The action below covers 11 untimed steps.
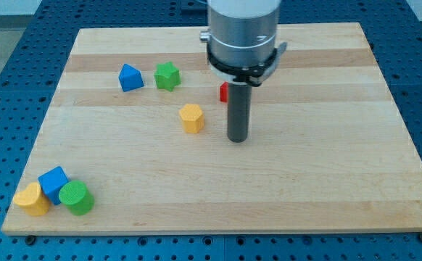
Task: Slide the red star vertical to the green star at the bottom
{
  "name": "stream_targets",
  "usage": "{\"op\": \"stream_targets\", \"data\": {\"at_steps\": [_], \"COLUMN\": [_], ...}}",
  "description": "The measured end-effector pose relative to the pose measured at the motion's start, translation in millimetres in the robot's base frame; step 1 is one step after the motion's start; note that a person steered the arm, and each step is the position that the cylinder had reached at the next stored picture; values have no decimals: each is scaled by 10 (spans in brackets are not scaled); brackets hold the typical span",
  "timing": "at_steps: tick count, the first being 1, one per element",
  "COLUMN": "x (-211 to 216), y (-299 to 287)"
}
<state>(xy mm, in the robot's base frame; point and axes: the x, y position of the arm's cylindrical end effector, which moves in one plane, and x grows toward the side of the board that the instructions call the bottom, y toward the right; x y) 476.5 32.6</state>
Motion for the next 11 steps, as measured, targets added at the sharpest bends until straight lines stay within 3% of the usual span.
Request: {"op": "stream_targets", "data": {"at_steps": [4,7,9,11], "x": [-1087,-1301,-1568,-1574], "y": [92,896,921,822]}}
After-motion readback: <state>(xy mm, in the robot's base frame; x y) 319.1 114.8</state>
